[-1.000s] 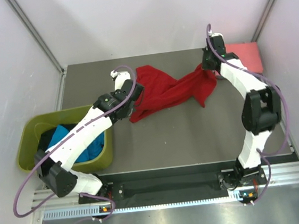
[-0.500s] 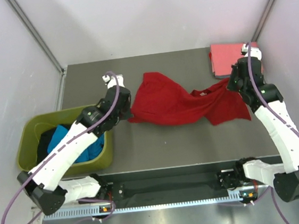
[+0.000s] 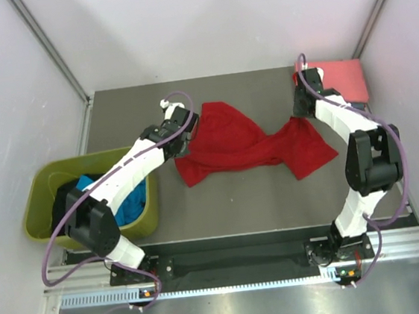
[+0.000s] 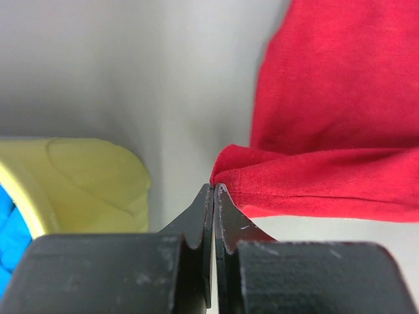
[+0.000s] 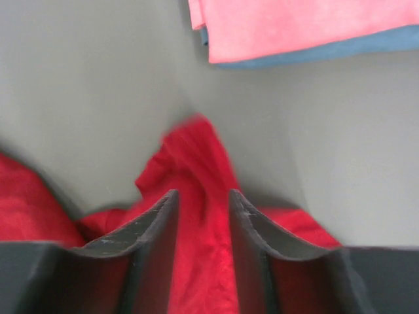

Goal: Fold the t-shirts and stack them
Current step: Flatten the tshirt out

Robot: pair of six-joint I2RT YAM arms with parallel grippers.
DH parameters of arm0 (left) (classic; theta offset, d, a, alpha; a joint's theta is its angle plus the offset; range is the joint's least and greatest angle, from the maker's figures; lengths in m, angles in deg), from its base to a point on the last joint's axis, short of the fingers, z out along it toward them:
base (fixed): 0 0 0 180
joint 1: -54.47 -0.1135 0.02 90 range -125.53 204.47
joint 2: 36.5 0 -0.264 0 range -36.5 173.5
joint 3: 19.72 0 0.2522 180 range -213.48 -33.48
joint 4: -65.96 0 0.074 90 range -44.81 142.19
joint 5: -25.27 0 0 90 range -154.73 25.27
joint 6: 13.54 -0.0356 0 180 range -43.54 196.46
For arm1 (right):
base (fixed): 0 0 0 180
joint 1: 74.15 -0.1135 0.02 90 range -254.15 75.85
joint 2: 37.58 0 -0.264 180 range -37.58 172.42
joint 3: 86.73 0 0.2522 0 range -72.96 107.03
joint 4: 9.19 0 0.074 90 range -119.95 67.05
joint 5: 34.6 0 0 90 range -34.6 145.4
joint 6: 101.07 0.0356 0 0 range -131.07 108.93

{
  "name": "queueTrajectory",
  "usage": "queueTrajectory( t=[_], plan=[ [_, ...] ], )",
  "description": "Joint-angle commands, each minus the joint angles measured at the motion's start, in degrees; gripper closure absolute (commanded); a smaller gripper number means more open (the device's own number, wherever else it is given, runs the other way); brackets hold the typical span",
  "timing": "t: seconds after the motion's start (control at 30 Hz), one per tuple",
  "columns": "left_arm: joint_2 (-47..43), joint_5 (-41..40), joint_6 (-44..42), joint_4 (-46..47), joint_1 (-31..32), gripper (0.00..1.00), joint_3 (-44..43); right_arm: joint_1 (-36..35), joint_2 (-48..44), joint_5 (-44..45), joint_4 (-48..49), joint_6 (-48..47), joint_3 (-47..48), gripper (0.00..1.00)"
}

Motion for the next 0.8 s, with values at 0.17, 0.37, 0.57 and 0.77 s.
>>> queueTrajectory(
  t=[0.17,0.37,0.57,0.77],
  plan=[
    [-7.6,11.0,-0.8,7.4,0.1,1.0,3.6,4.8,-8.8,3.1,-10.6,10.6,1.9,0.55],
    [-7.3,14.8,-1.0,7.6,0.1,1.0,4.1,16.8,-17.0,-6.1,-4.5,12.5,-16.4,0.55],
    [-7.7,17.5,-1.0,8.1,0.2,1.0,4.3,21.4,-15.5,-9.9,-0.3,15.3,-23.1,0.56],
    [-8.4,18.4,-0.7,8.3,0.1,1.0,5.1,21.5,-7.5,-10.8,1.0,16.8,-22.1,0.58]
  ],
)
